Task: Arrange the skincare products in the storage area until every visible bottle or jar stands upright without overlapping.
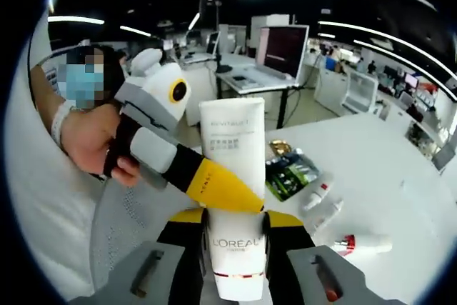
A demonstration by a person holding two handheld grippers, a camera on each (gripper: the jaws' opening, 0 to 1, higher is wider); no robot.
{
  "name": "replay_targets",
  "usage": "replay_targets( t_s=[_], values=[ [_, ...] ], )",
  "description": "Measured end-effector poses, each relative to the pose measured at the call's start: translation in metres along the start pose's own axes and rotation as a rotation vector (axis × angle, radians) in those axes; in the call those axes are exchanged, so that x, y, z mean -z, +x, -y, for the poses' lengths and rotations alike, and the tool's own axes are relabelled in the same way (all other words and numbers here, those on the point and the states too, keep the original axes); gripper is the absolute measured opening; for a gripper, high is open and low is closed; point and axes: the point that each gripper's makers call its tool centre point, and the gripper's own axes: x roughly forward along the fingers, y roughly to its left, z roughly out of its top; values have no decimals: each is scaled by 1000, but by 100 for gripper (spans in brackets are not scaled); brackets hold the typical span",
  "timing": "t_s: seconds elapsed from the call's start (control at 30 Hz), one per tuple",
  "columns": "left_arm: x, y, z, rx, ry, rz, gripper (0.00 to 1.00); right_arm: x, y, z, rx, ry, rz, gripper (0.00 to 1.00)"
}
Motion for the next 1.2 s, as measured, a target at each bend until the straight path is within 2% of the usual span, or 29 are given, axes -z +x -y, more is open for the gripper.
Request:
replay_targets(
  t_s=[0.07, 0.17, 0.27, 0.37, 0.47, 0.53, 0.6, 0.67, 0.73, 0.83, 0.97, 1.1, 1.13, 1.17, 1.2],
  values=[
    [2, 0, 0, -16, 27, -14, 10, 2, 0, -1, -11, 19, 8, 27],
    [5, -2, -1, -39, 112, -38, 10, 5, -2, -6, -59, 69, 5, 27],
    [6, -8, -12, -111, 212, -63, 10, 7, -7, -3, -68, 107, 18, 30],
    [2, -12, -19, -155, 214, -54, 10, 7, -17, 2, -77, 159, 37, 34],
    [0, -15, -22, -165, 208, -47, 10, -10, -27, 7, -78, 230, 131, 36],
    [3, -12, -18, -153, 259, -62, 10, -24, -32, 10, -74, 292, 193, 38],
    [6, -9, -18, -152, 272, -85, 10, -38, -32, 7, -88, 317, 234, 42],
    [10, -8, -20, -160, 272, -102, 10, -43, -28, 2, -93, 303, 227, 46],
    [16, -7, -17, -144, 231, -132, 10, -45, -18, -7, -114, 295, 211, 50],
    [25, -3, -9, -114, 276, -170, 10, -44, -7, -14, -124, 346, 201, 53],
    [37, -3, -12, -125, 320, -228, 11, -28, 7, -16, -90, 410, 111, 50],
    [54, -1, -6, -101, 415, -304, 11, -25, 14, -25, -123, 411, 88, 49],
    [55, 0, -9, -116, 427, -305, 11, -21, 15, -23, -103, 415, 65, 48],
    [59, -1, -9, -117, 441, -328, 11, -11, 14, -22, -92, 416, 13, 43],
    [60, -1, -8, -113, 424, -329, 11, -11, 14, -20, -104, 435, 17, 43]
  ],
)
